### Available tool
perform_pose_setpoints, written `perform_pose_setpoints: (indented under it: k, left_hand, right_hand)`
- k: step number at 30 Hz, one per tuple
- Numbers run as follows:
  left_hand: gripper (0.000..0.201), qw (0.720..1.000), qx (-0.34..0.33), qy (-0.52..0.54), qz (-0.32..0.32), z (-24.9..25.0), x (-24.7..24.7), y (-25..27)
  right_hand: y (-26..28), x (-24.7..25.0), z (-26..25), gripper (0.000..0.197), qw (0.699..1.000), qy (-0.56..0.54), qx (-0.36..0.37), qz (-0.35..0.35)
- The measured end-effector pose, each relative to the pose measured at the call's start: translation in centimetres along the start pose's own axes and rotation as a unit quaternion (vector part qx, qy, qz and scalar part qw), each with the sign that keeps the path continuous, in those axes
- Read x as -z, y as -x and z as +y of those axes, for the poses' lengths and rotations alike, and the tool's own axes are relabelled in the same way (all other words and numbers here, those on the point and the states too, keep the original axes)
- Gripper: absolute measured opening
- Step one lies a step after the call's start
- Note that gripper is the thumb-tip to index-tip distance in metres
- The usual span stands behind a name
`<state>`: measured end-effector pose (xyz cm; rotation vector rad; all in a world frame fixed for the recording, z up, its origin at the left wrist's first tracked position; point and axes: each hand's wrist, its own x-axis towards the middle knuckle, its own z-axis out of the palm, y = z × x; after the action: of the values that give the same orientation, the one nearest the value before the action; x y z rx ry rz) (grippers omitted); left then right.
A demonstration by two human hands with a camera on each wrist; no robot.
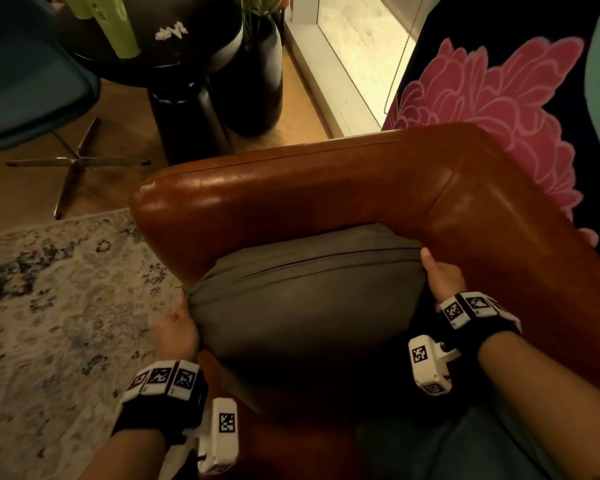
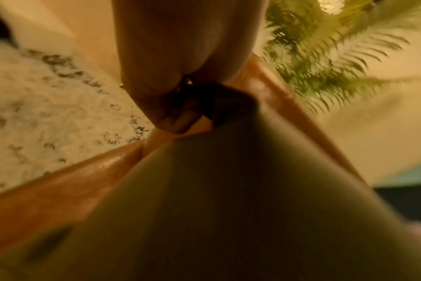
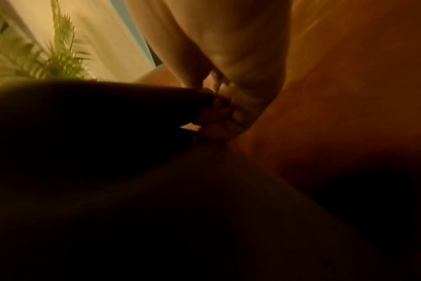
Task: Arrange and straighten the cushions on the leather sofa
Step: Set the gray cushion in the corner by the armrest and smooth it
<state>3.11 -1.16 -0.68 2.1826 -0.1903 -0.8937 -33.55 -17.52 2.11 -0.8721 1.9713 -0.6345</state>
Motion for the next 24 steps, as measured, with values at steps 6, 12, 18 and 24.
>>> perform_pose_setpoints:
  k: [6,12,18,24]
  left_hand:
    - [0.068,0.999,-0.036,0.035,0.002,1.7,0.9,-0.7]
    - [0.056,0.997,-0.066,-0.032,-0.019,0.7,0.1,-0.5]
    - [0.044,0.942,-0.27,-0.139,0.144,2.3,0.3,2.0]
    - [0.07,0.819,-0.412,-0.383,-0.118,1.3,-5.3,8.3]
  right_hand:
    - [-0.1,1.1,-2.4,0.047,0.986,-0.139,-0.07,-0.055]
    - [0.4,0.9,-1.9,0.051,0.995,0.098,-0.003,-0.021]
    - [4.6,-1.0,-3.4,0.051,0.926,0.236,0.275,0.111]
    - [13.6,-9.4,-0.7,0.064,0.675,0.472,0.537,-0.182]
